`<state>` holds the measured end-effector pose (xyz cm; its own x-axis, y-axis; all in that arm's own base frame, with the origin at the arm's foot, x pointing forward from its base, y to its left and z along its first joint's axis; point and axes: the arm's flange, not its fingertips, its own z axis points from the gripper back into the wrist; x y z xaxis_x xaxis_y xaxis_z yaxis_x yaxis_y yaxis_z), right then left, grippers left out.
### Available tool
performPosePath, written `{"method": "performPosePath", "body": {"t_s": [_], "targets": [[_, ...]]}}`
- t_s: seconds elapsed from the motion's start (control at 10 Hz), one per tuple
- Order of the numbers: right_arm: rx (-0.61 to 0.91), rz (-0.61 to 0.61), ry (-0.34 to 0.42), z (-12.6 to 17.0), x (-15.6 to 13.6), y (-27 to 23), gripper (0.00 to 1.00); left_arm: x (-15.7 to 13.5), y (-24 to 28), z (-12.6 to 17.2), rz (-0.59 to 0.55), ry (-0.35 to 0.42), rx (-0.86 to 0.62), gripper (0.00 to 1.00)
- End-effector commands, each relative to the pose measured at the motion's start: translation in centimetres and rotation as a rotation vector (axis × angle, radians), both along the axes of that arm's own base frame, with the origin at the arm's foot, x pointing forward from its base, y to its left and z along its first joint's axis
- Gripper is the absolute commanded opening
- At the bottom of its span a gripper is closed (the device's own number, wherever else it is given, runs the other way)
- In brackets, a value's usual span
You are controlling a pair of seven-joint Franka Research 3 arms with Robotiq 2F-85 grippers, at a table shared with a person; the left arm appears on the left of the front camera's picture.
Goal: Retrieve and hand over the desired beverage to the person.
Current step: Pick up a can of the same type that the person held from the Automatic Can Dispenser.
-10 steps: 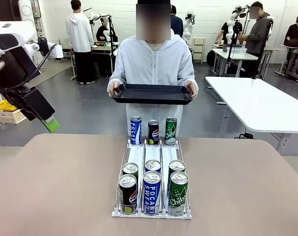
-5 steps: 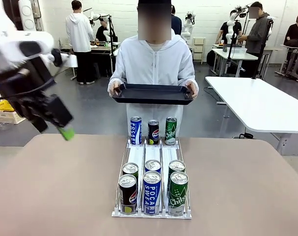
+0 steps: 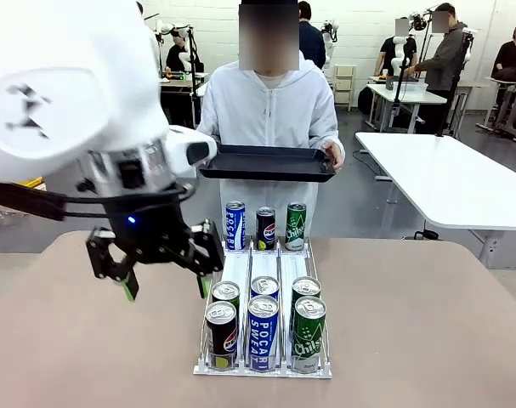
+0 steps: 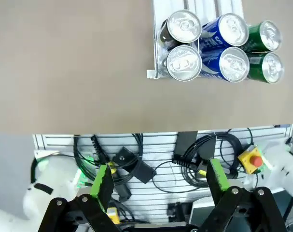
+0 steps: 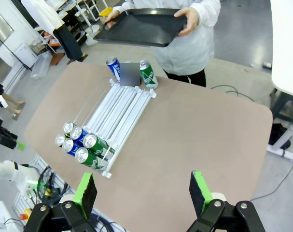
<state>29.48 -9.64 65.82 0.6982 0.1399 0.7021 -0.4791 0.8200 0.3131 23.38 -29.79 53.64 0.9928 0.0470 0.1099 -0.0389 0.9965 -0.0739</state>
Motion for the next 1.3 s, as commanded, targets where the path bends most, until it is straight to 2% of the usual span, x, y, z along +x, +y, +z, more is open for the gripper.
{"method": "performPosePath", "body": {"t_s": [0.0, 0.2, 0.4, 0.5, 1.2], "targets": [[-0.009, -0.006, 0.004, 0.0, 0.1, 0.1, 1.00, 2.3, -2.2, -1.3, 0.026, 0.020, 0.022, 1.00], [-0.009, -0.006, 0.004, 0.0, 0.1, 0.1, 1.00, 4.0, -3.7, -3.1, -0.079, 0.041, 0.035, 1.00], [-0.009, -0.006, 0.004, 0.0, 0.1, 0.1, 1.00, 6.7, -2.8, -3.0, -0.205, 0.041, -0.005, 1.00], [-0.009, -0.006, 0.004, 0.0, 0.1, 0.1, 1.00, 3.9, -3.3, -3.9, -0.071, 0.048, 0.027, 1.00], [-0.009, -0.006, 0.004, 0.0, 0.1, 0.1, 1.00, 4.2, -3.7, -3.9, -0.090, 0.051, 0.019, 1.00]]}}
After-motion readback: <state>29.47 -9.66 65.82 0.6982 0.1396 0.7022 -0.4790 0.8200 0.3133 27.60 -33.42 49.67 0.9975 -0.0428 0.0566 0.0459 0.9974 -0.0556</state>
